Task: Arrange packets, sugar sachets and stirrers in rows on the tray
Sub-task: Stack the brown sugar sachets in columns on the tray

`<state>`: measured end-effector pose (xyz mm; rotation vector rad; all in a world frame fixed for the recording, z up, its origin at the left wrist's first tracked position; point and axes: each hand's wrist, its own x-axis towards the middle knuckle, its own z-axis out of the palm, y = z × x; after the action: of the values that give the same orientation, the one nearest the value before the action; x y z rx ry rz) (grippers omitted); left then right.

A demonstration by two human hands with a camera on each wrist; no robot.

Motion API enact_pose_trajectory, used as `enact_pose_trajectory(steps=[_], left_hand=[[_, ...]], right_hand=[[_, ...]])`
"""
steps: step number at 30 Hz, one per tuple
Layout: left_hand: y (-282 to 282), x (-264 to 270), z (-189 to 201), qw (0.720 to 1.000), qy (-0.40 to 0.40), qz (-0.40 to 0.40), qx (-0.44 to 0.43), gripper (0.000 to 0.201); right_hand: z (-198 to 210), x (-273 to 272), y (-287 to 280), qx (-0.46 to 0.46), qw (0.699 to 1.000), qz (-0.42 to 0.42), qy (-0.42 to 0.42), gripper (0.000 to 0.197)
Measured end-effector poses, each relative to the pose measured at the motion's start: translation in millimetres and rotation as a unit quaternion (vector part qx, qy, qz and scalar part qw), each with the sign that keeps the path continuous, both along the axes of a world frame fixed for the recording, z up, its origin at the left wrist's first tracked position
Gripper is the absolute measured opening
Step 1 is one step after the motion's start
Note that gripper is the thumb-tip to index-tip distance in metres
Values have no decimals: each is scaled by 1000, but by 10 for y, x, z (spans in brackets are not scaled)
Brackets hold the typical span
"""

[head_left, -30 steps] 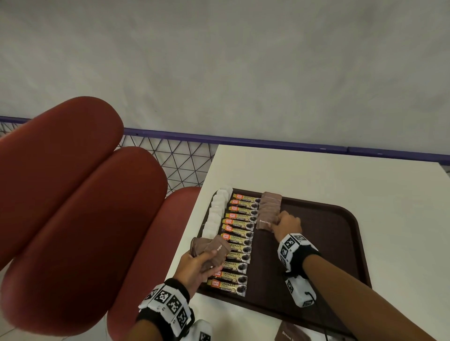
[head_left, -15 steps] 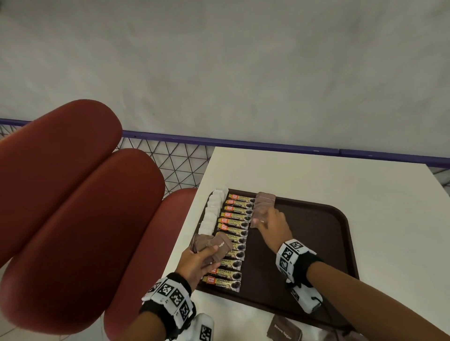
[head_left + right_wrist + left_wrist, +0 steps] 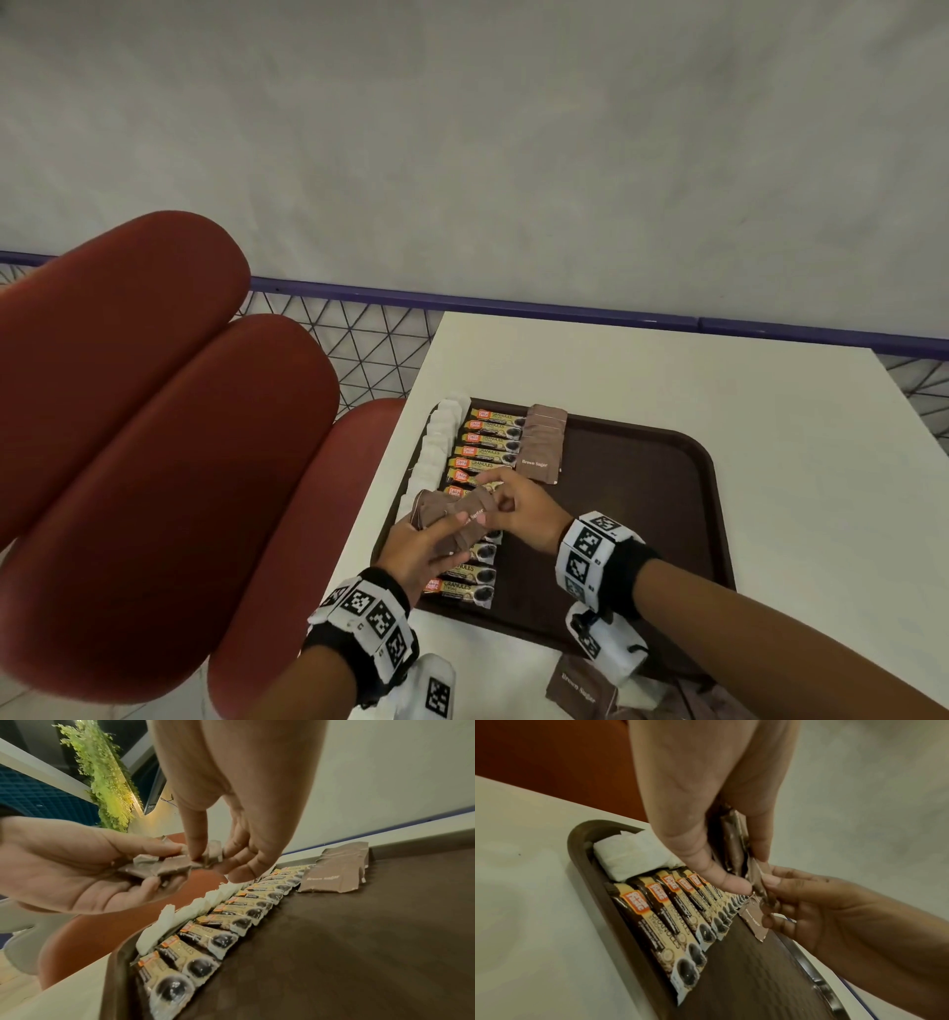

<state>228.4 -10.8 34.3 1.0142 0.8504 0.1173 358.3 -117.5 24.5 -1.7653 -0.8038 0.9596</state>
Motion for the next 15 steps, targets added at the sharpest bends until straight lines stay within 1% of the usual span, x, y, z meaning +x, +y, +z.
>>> enact_pose_trajectory(steps=[3,4,7,10,11,13,15], left_hand=[[14,-9,-6,1000,-8,9,-14,27],[23,-12,-10,1000,-12,13,-20,26],[62,-23,-28,998,-30,26,-45,26],[99,-36,-41,997,-39,28,-55,27],[107,-41,-47,997,-38,28,-55,27],[123,-47,-60,998,-28,31,-46,29],[142,-53,-81,999,-8,42,-33,33]], right_hand=[[-7,38,-19,-6,1000,-8,-21,21],[-7,59,-34,-9,1000,-18,-24,18],[-22,140,-86,-43,994,-84,-59,16],[-83,274,-146,-100,971,-165,-140,16],[-85,315,-166,-121,964,-189,-146,15],[-106,397,-200,-127,956,-239,-116,15],[-95,449,-222,-123,952,-267,-89,11]])
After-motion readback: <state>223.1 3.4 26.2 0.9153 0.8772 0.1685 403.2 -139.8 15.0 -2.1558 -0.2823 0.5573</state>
